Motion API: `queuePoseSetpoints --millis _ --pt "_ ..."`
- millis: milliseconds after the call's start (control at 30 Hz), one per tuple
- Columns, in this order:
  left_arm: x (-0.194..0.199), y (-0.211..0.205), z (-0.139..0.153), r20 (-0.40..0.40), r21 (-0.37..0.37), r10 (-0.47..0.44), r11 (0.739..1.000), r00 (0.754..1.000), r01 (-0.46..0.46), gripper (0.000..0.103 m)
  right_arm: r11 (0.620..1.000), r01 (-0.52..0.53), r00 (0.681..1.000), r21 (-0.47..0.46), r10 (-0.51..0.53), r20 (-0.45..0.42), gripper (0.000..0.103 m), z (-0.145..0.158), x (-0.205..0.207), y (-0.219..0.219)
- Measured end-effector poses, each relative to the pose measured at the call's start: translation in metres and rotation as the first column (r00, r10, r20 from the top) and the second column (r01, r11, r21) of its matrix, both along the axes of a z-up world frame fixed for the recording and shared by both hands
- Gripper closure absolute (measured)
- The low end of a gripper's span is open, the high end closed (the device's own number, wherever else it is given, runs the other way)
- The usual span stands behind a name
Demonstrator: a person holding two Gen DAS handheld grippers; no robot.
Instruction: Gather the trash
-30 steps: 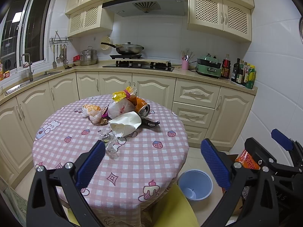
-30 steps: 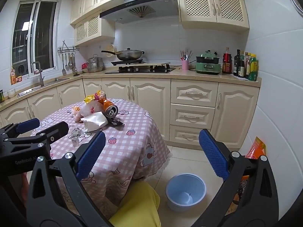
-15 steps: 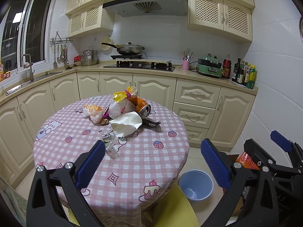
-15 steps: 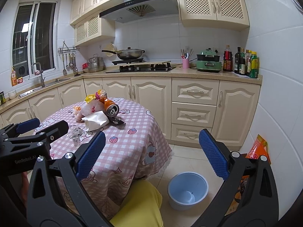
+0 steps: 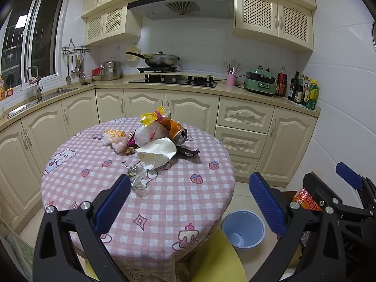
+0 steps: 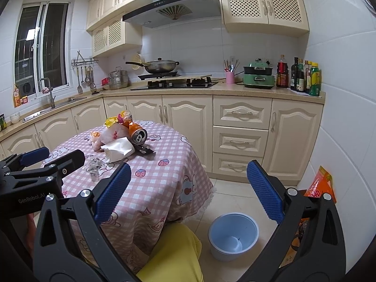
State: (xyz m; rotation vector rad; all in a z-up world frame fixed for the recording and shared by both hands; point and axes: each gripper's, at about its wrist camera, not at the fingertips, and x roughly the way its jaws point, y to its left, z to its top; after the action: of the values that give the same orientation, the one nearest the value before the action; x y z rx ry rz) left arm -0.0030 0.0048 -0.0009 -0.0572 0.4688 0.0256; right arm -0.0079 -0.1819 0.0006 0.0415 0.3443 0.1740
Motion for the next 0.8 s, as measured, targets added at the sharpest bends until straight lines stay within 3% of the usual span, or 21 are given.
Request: queuePoseSetpoints --millis 800 --pt "0.0008 0.0003 -0.0022 0.0 -0.006 -0.004 1.0 1.0 0.004 0.004 1.0 -0.005 1.0 0.001 0.005 -0.015 0.006 0.0013 0.0004 -0.0025"
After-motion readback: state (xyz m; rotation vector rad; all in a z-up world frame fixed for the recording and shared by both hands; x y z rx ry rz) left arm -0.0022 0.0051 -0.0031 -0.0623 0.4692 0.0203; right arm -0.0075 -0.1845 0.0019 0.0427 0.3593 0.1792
